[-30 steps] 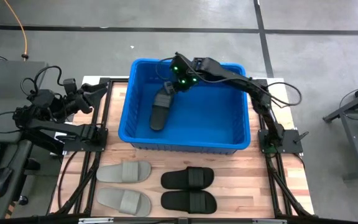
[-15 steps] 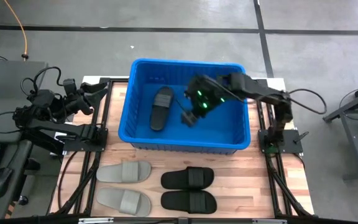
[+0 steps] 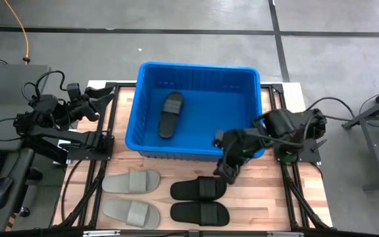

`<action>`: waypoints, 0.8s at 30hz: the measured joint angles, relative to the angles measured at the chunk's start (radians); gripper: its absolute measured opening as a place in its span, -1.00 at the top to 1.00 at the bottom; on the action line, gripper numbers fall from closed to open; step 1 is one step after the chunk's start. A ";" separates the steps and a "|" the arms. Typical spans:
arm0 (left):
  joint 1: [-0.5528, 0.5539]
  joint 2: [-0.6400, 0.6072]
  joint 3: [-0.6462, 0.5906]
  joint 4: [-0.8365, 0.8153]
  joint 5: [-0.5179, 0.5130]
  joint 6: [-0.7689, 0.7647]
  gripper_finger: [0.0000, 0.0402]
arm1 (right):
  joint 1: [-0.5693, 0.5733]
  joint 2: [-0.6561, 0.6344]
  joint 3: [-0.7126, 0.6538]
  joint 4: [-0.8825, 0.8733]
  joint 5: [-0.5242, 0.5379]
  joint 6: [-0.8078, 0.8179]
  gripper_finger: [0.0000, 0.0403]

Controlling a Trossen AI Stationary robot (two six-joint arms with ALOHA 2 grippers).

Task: Pick and place slides into bin
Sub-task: Put the bottom black slide into the blue bin

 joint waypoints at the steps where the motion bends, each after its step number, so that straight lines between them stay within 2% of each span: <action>1: 0.000 0.000 0.000 0.000 0.007 0.000 -0.74 | 0.014 0.000 0.000 0.001 0.013 0.025 0.12; 8: 0.000 0.000 0.000 -0.001 0.100 -0.005 -0.74 | 0.128 0.000 0.000 0.016 0.090 0.275 0.12; 11: 0.000 0.000 0.000 0.002 0.137 -0.014 -0.74 | 0.168 0.000 0.000 0.016 0.186 0.366 0.12; 15: 0.000 0.000 0.000 0.010 0.227 -0.032 -0.74 | 0.217 0.001 0.000 0.015 0.346 0.495 0.12; 17: 0.000 0.000 0.000 0.009 0.280 -0.033 -0.74 | 0.245 0.002 -0.007 0.025 0.394 0.574 0.12; 22: 0.000 0.000 0.000 0.009 0.358 -0.033 -0.74 | 0.310 0.004 -0.091 0.123 0.424 0.719 0.12; 24: 0.000 0.000 0.000 0.009 0.377 -0.033 -0.74 | 0.331 0.003 -0.146 0.184 0.407 0.789 0.12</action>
